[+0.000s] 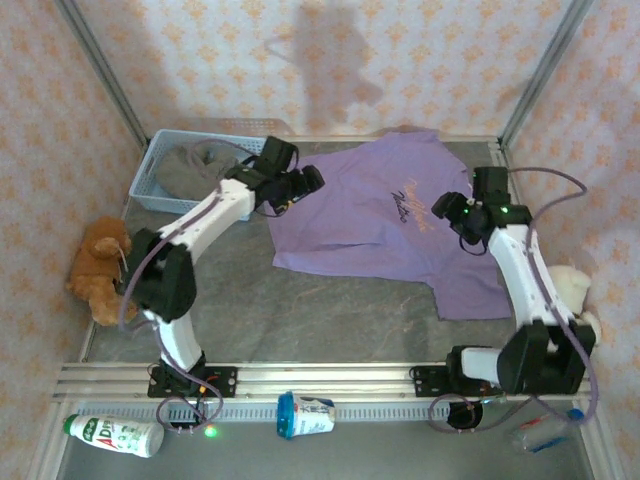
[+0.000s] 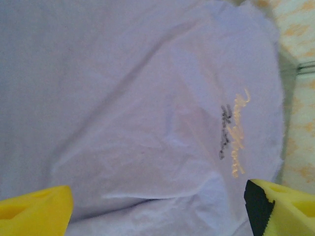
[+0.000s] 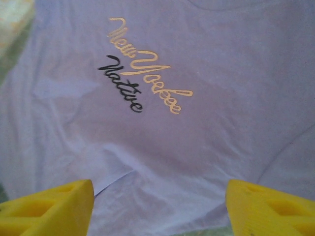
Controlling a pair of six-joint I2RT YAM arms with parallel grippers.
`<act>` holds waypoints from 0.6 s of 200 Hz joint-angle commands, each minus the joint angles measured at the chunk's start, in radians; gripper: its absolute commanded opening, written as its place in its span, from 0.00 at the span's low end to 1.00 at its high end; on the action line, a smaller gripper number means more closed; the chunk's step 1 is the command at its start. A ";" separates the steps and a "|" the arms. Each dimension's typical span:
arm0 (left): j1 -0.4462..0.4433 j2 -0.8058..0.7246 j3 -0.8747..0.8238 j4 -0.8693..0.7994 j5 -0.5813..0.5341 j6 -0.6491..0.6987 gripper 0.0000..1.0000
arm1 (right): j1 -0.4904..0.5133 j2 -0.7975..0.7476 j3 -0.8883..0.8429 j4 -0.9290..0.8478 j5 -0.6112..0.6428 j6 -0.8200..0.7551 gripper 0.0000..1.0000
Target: Fold and stack the mixed laundry pile
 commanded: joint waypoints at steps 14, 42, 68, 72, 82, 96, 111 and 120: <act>-0.002 0.219 0.171 -0.047 -0.089 0.034 0.84 | -0.002 0.186 0.059 0.149 0.007 0.007 0.68; 0.005 0.396 0.428 -0.202 -0.194 0.105 0.83 | -0.003 0.366 0.126 0.198 -0.007 0.039 0.67; 0.032 0.546 0.606 -0.363 -0.233 0.084 0.83 | -0.003 0.519 0.192 0.202 0.012 0.069 0.66; 0.037 0.566 0.626 -0.386 -0.239 0.078 0.83 | -0.002 0.536 0.203 0.198 0.026 0.074 0.67; 0.047 0.613 0.670 -0.433 -0.248 0.058 0.83 | -0.003 0.567 0.225 0.187 0.067 0.082 0.69; 0.060 0.665 0.712 -0.469 -0.251 0.027 0.83 | -0.004 0.609 0.258 0.160 0.112 0.092 0.72; 0.069 0.703 0.725 -0.453 -0.231 -0.004 0.82 | -0.006 0.653 0.298 0.118 0.121 0.092 0.73; 0.075 0.729 0.746 -0.450 -0.220 -0.020 0.82 | -0.007 0.673 0.313 0.096 0.125 0.091 0.73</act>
